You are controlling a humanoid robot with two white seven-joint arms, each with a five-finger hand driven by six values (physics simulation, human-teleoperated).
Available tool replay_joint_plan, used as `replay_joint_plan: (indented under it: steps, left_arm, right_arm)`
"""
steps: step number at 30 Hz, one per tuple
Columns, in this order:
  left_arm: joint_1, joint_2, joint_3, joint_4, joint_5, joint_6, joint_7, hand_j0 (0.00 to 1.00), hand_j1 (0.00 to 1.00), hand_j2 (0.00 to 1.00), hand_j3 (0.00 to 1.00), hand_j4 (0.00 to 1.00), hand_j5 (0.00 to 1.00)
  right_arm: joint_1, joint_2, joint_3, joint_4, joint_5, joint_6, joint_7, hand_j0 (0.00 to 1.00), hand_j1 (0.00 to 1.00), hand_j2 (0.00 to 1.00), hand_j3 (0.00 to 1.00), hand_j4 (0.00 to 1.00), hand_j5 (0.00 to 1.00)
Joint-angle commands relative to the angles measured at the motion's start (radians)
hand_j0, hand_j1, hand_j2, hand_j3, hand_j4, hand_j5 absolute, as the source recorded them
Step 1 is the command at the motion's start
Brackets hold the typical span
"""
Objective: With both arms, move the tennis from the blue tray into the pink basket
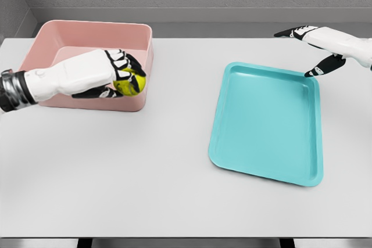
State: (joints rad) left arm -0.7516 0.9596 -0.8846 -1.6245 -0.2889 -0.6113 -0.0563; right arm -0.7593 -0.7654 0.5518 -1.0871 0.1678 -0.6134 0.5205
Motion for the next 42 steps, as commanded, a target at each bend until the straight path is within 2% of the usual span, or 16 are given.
replay_joint_plan:
  steps: [1, 11, 24, 26, 27, 28, 29, 30, 31, 36, 38, 42]
  left_arm:
    - [0.000, -0.004, 0.001, 0.040, 0.010, 0.000, 0.000, 0.47, 0.47, 0.47, 0.47, 0.47, 0.47]
    - [-0.037, -0.074, 0.001, 0.187, 0.004, 0.000, -0.002, 0.47, 0.47, 0.47, 0.47, 0.47, 0.47]
    - [-0.100, -0.257, -0.011, 0.548, -0.012, 0.000, -0.007, 0.47, 0.47, 0.47, 0.47, 0.47, 0.47]
    - [-0.100, -0.268, -0.013, 0.575, -0.026, 0.000, -0.008, 0.47, 0.47, 0.47, 0.47, 0.47, 0.47]
    - [-0.100, -0.268, -0.013, 0.577, -0.026, 0.000, -0.008, 0.48, 0.48, 0.48, 0.48, 0.48, 0.48]
    - [-0.100, -0.266, -0.011, 0.575, -0.026, 0.000, -0.008, 0.54, 0.54, 0.54, 0.54, 0.54, 0.54]
    - [-0.100, -0.266, -0.011, 0.574, -0.024, 0.000, -0.005, 0.74, 0.74, 0.74, 0.74, 0.74, 0.74]
    - [-0.100, -0.266, -0.007, 0.571, -0.024, 0.000, -0.001, 0.90, 0.90, 0.90, 0.90, 0.90, 0.90]
    - [-0.101, -0.266, -0.004, 0.565, -0.024, 0.000, 0.001, 1.00, 1.00, 1.00, 1.00, 1.00, 1.00]
    - [-0.106, -0.257, -0.002, 0.560, -0.023, 0.000, 0.004, 1.00, 1.00, 1.00, 1.00, 1.00, 1.00]
    - [-0.100, -0.225, -0.002, 0.485, -0.012, 0.000, 0.004, 1.00, 1.00, 1.00, 1.00, 1.00, 1.00]
    - [-0.095, -0.079, 0.001, 0.301, 0.033, 0.000, 0.004, 1.00, 1.00, 1.00, 1.00, 1.00, 1.00]
  right_arm:
    - [0.000, -0.002, -0.001, 0.001, -0.007, 0.003, 0.000, 1.00, 1.00, 1.00, 1.00, 1.00, 1.00]
    - [0.000, 0.000, -0.001, 0.001, -0.007, 0.003, 0.000, 1.00, 1.00, 1.00, 1.00, 1.00, 1.00]
    - [-0.002, 0.000, -0.003, 0.001, -0.007, 0.003, 0.000, 1.00, 1.00, 1.00, 1.00, 1.00, 1.00]
    - [-0.002, 0.000, -0.003, 0.003, -0.008, 0.003, 0.000, 1.00, 1.00, 1.00, 1.00, 1.00, 1.00]
    - [-0.002, 0.000, -0.003, 0.001, -0.007, 0.003, 0.000, 1.00, 1.00, 1.00, 1.00, 1.00, 1.00]
    - [0.000, 0.000, -0.001, 0.003, -0.007, 0.003, 0.000, 1.00, 1.00, 1.00, 1.00, 1.00, 1.00]
    - [-0.002, 0.000, -0.003, 0.003, -0.008, 0.003, 0.000, 1.00, 1.00, 1.00, 1.00, 1.00, 1.00]
    - [0.000, 0.000, -0.003, 0.003, -0.007, 0.003, 0.000, 1.00, 1.00, 1.00, 1.00, 1.00, 1.00]
    - [0.000, 0.000, -0.003, 0.001, -0.007, 0.003, 0.000, 1.00, 1.00, 1.00, 1.00, 1.00, 1.00]
    - [0.000, 0.000, -0.003, 0.003, -0.007, 0.003, 0.000, 1.00, 1.00, 1.00, 1.00, 1.00, 1.00]
    - [0.000, 0.000, -0.003, 0.001, -0.007, 0.003, 0.000, 1.00, 1.00, 1.00, 1.00, 1.00, 1.00]
    - [0.000, 0.000, -0.003, 0.001, -0.007, 0.003, -0.002, 1.00, 1.00, 1.00, 1.00, 1.00, 1.00]
